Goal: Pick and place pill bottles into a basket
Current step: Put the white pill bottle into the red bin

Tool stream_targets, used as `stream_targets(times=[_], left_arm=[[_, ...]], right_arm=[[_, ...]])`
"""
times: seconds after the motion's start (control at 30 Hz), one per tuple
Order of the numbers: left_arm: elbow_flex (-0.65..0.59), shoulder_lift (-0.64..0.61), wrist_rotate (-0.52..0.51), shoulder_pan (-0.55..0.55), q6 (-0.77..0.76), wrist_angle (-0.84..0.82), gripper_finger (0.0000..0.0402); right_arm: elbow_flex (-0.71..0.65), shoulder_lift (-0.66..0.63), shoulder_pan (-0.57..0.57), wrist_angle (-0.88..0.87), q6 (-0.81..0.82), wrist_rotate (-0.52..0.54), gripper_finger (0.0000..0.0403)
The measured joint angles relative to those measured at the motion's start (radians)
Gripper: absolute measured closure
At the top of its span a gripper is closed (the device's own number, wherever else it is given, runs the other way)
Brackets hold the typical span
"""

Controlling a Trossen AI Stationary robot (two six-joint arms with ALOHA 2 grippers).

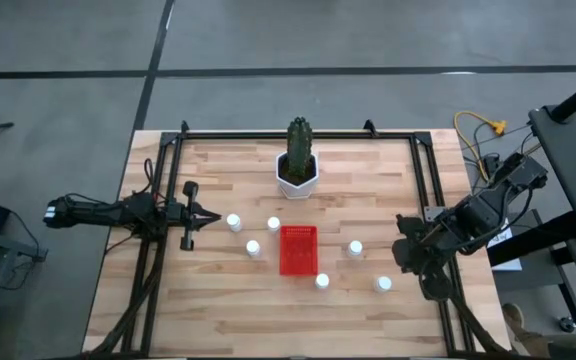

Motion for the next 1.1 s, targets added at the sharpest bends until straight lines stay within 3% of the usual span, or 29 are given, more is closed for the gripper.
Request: stream_targets(times=[0.27, 0.43, 0.63, 1.1], left_arm=[[0.000, 0.000, 0.000, 0.000, 0.005, 0.000, 0.0398], [0.000, 0.000, -0.001, 0.000, 0.007, 0.000, 0.0398], [0.000, 0.000, -0.001, 0.000, 0.007, 0.000, 0.0398], [0.000, 0.000, -0.001, 0.000, 0.007, -0.009, 0.0398]], right_arm=[[0.000, 0.000, 0.000, 0.001, 0.127, 0.032, 0.0394], [-0.004, 0.000, 0.000, -0.007, 0.218, 0.111, 0.0379], [-0.023, 0.000, 0.000, -0.006, 0.331, 0.153, 0.0337], [-0.096, 0.000, 0.000, -0.006, 0.521, 0.126, 0.0222]])
